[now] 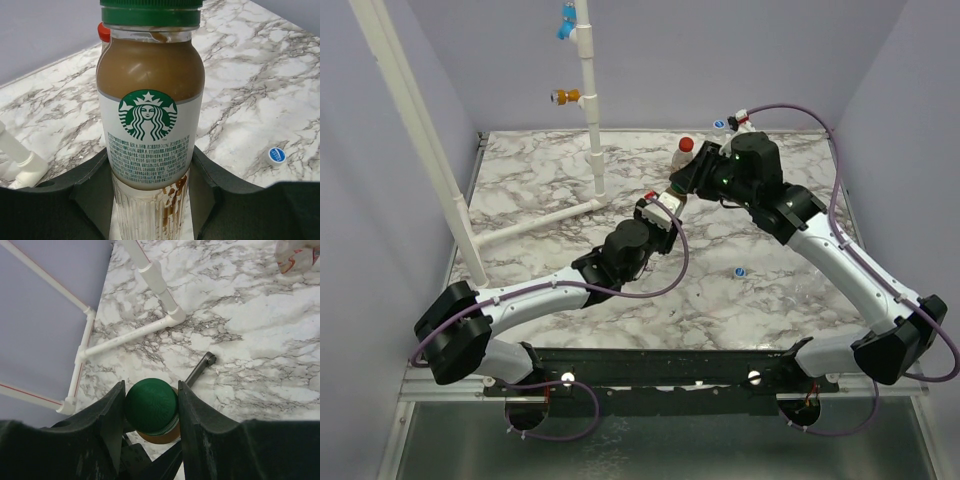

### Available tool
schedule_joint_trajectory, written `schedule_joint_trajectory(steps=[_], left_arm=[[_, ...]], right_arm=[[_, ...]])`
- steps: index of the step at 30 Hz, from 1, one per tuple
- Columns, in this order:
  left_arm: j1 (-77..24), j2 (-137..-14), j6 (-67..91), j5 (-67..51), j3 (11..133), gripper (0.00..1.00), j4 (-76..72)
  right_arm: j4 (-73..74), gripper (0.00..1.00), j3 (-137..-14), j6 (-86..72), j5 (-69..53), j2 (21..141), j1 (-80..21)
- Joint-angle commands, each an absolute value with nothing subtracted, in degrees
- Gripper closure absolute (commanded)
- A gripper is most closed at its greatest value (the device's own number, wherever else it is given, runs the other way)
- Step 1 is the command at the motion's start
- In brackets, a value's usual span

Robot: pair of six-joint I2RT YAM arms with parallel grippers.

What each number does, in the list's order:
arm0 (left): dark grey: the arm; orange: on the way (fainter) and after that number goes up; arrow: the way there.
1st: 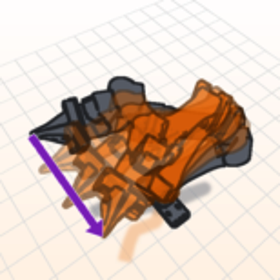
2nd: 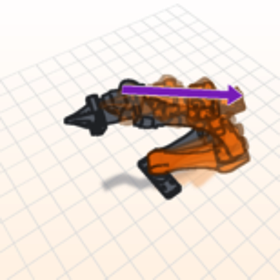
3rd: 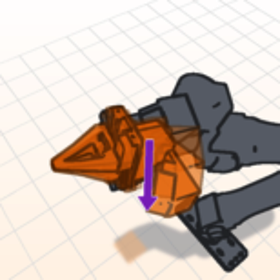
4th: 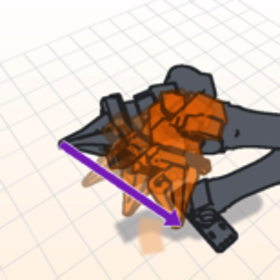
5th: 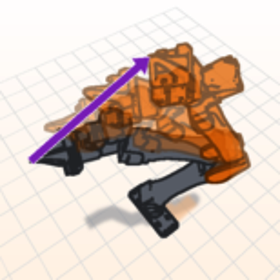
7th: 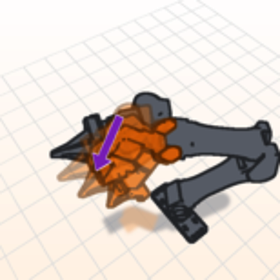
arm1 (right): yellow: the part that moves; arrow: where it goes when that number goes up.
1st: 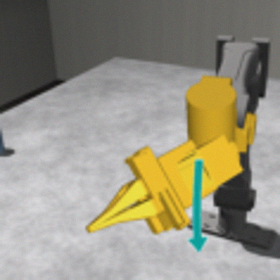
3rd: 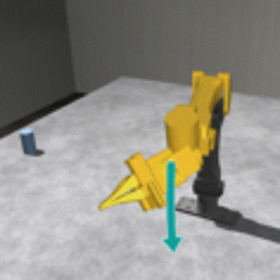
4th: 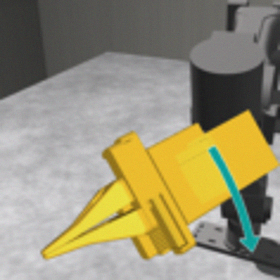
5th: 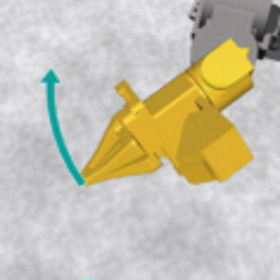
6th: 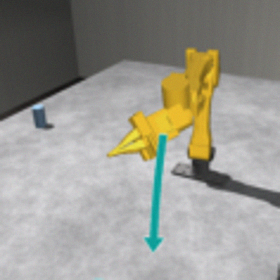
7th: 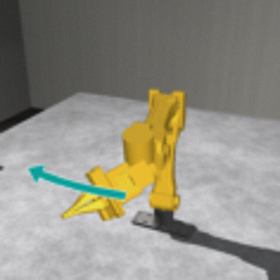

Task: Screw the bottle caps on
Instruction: Screw the bottle cap onto the plastic bottle.

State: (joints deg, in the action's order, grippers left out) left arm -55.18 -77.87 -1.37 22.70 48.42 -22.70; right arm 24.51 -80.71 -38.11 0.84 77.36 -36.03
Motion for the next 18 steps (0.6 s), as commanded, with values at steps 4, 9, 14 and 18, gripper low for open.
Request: schedule_joint_trajectory(steps=[4,9,14,18], left_arm=[[-55.28,-76.67,-5.52,24.73,50.64,1.0,-26.33],[-52.89,-74.43,-0.74,9.51,48.42,1.0,-20.4],[-47.24,-71.5,6.85,-9.01,45.19,1.0,-19.77],[-43.01,-70.18,11.49,-21.03,43.73,1.0,-20.7]], right_arm=[[34.95,0.51,-82.9,-42.24,3.41,78.69,-38.53],[32.4,0.0,-84.19,-37.4,4.18,75.74,-38.34],[27.87,0.0,-81.48,-31.62,-1.72,71.27,-34.69],[19.34,0.0,-75.23,-28.05,-22.78,67.77,-25.34]])
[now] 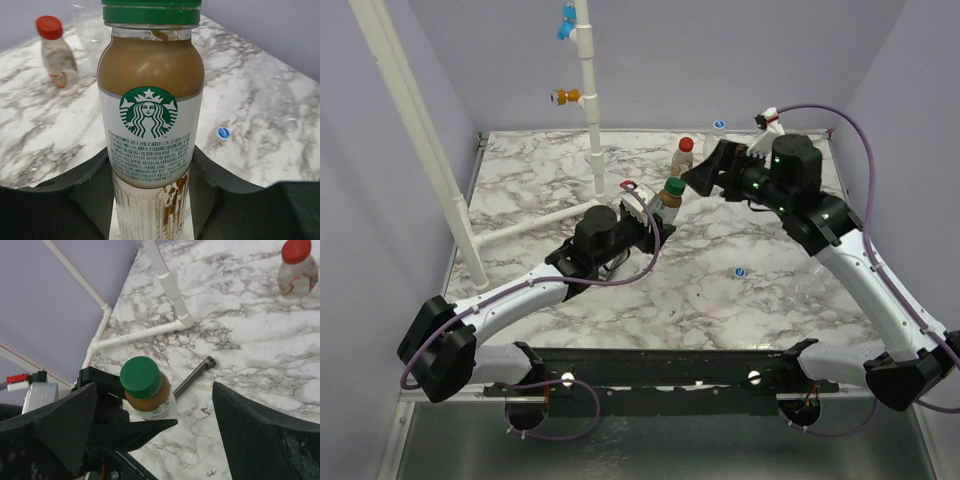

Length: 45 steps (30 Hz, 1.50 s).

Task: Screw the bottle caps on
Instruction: Screw the bottle cap onto the plastic bottle.

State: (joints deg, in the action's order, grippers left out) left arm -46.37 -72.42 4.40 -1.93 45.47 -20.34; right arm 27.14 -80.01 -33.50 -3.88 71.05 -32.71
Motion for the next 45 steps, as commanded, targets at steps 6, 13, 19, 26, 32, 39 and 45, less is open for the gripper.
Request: schedule_joint_trajectory(steps=[6,13,19,26,32,39,45], left_arm=[[-39.19,-68.73,19.04,-36.1,41.99,1.0,-27.05],[-37.0,-70.24,32.15,-47.59,40.53,1.0,-39.83],[-36.85,-71.69,37.09,-49.89,39.98,1.0,-45.99],[-36.88,-73.65,40.25,-51.5,40.27,1.0,-49.24],[-36.9,-73.72,40.52,-51.48,39.86,1.0,-49.82],[-36.89,-73.39,40.69,-51.72,38.85,1.0,-50.1],[-36.91,-72.95,40.39,-51.33,38.24,1.0,-50.19]], right_arm=[[2.02,0.0,-66.38,-28.29,-50.67,66.83,-20.24],[-19.57,0.02,-59.25,-39.34,-63.18,69.18,-20.21],[-27.34,0.08,-56.88,-45.02,-63.8,69.63,-20.3],[-34.4,0.1,-55.23,-50.03,-60.95,70.12,-21.01],[-32.84,0.16,-55.99,-48.67,-58.44,70.23,-23.27],[-33.16,0.22,-55.74,-49.17,-55.74,70.01,-23.38],[-32.1,0.28,-56.42,-49.06,-55.2,70.26,-23.38]])
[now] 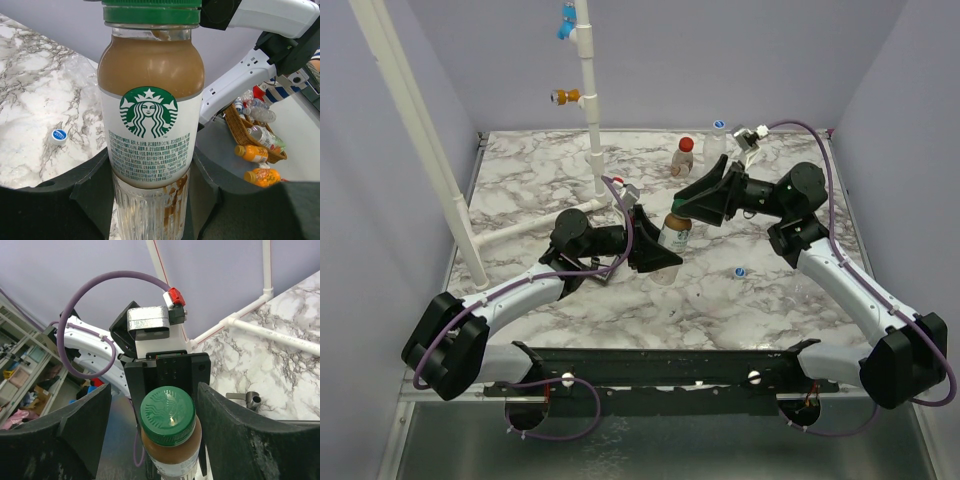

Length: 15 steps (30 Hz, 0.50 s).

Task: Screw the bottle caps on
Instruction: Screw the bottle cap onto the plastic bottle.

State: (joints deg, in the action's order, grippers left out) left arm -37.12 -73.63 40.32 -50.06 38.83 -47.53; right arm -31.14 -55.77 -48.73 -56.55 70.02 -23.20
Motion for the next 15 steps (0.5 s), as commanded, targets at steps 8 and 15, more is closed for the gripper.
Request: schedule_joint_trajectory(steps=[8,15], left_arm=[[-36.91,-73.3,40.59,-50.95,38.24,1.0,-50.44],[-36.87,-73.39,40.95,-50.85,38.17,1.0,-50.55]], right_arm=[[-28.98,0.37,-56.03,-47.08,-54.95,69.38,-23.72],[-25.61,0.54,-56.59,-44.8,-54.38,68.72,-24.03]])
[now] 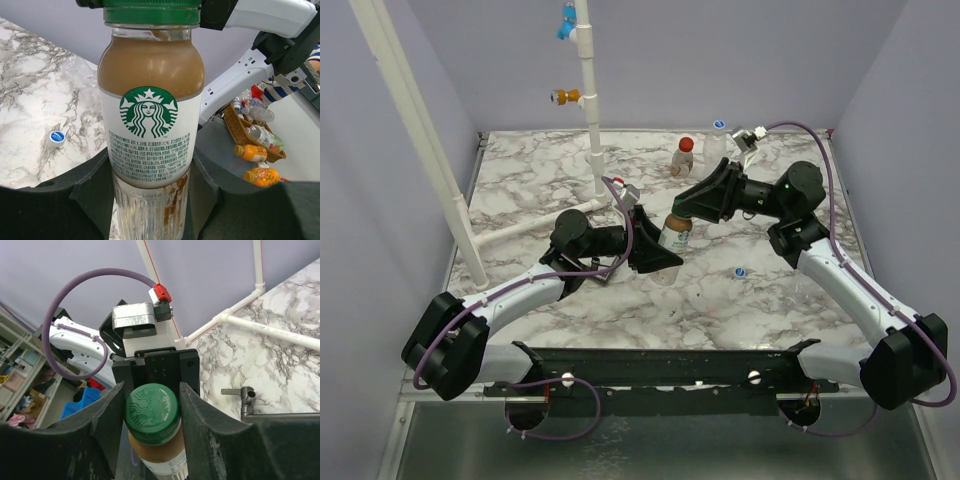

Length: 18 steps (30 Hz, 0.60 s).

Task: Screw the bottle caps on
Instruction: Screw the bottle cap onto the plastic bottle.

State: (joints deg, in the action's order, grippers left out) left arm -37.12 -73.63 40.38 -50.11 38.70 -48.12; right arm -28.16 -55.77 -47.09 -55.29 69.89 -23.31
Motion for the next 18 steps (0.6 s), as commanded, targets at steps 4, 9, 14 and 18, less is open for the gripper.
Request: schedule_joint_trajectory(steps=[4,9,14,18], left_arm=[[-36.89,-73.45,41.04,-50.43,37.99,1.0,-50.54],[-36.74,-72.3,37.18,-43.18,38.29,1.0,-44.69],[-37.42,-70.28,29.65,-23.06,38.38,1.0,-37.08],[-41.61,-69.36,21.63,-8.09,40.28,1.0,-31.64]], right_arm=[[-22.95,0.65,-57.07,-43.43,-53.22,68.4,-23.97],[-13.45,0.75,-59.02,-38.53,-47.72,67.13,-24.92],[-0.68,0.87,-62.9,-32.71,-34.67,67.67,-29.2],[7.41,0.92,-65.74,-31.87,-22.78,69.2,-33.27]])
